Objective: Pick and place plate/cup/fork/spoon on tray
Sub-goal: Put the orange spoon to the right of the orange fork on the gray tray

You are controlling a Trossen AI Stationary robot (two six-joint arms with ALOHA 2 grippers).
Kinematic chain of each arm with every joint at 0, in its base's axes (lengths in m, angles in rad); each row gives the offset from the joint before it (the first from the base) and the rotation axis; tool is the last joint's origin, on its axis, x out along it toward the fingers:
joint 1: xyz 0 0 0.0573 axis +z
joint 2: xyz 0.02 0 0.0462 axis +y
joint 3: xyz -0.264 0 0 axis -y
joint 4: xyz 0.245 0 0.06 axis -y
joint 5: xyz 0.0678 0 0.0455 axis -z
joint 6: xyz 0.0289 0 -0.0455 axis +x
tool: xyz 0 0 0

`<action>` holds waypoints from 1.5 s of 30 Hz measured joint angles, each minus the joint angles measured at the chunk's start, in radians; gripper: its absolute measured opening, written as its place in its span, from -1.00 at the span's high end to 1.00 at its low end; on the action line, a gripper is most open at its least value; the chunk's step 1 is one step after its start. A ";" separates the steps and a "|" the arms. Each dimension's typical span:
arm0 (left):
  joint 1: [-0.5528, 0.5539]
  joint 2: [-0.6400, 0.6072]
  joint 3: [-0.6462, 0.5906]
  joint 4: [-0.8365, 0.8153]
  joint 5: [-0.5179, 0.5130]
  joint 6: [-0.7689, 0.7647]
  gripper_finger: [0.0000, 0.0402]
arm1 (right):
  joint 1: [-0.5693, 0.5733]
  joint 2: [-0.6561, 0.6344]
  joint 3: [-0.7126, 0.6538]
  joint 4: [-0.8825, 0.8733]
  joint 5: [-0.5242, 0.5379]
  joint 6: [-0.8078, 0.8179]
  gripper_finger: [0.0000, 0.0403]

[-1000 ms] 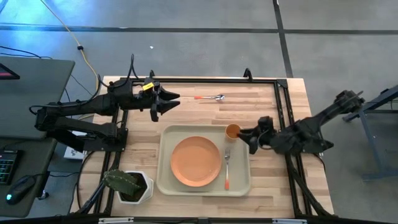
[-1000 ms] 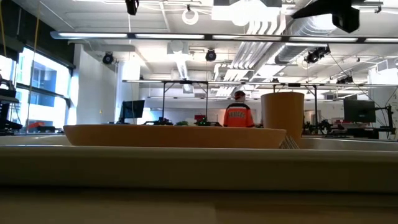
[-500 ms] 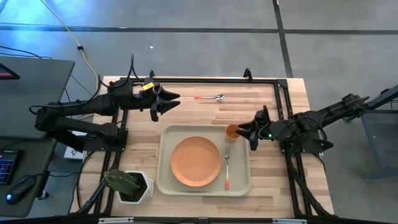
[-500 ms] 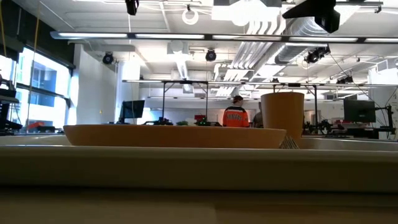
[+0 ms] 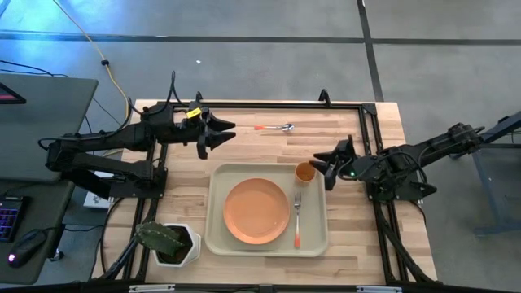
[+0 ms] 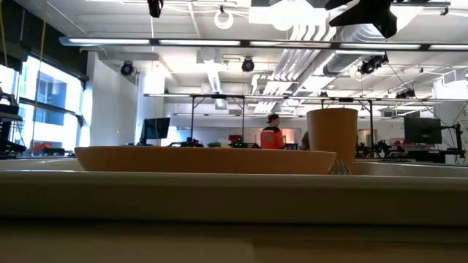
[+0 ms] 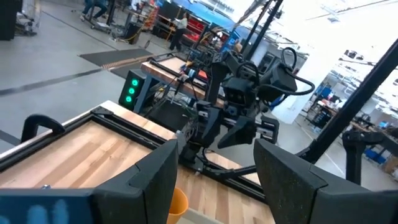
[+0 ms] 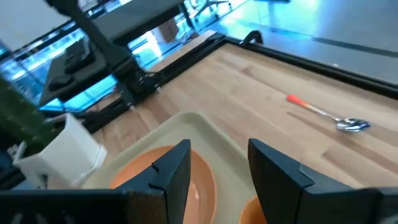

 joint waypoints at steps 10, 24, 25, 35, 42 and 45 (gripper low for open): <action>0.075 0.153 0.012 0.081 0.033 -0.127 0.01 | 0.000 0.000 0.000 0.006 0.016 0.013 0.25; 0.230 0.681 0.455 -0.378 0.077 0.354 0.01 | 0.000 0.000 0.000 0.009 0.030 0.042 0.25; 0.237 0.715 0.463 -0.382 0.077 0.421 0.01 | 0.000 0.000 0.000 0.009 0.035 0.043 0.25; 0.325 0.983 0.471 -0.395 0.022 0.760 0.01 | 0.000 0.012 0.000 0.010 0.109 0.128 0.25; 0.377 1.081 0.470 -0.425 0.016 0.664 0.01 | 0.000 0.065 0.000 0.020 0.110 0.198 0.25; 0.383 1.086 0.470 -0.414 0.018 0.652 0.05 | 0.000 0.098 0.000 0.032 0.098 0.202 0.25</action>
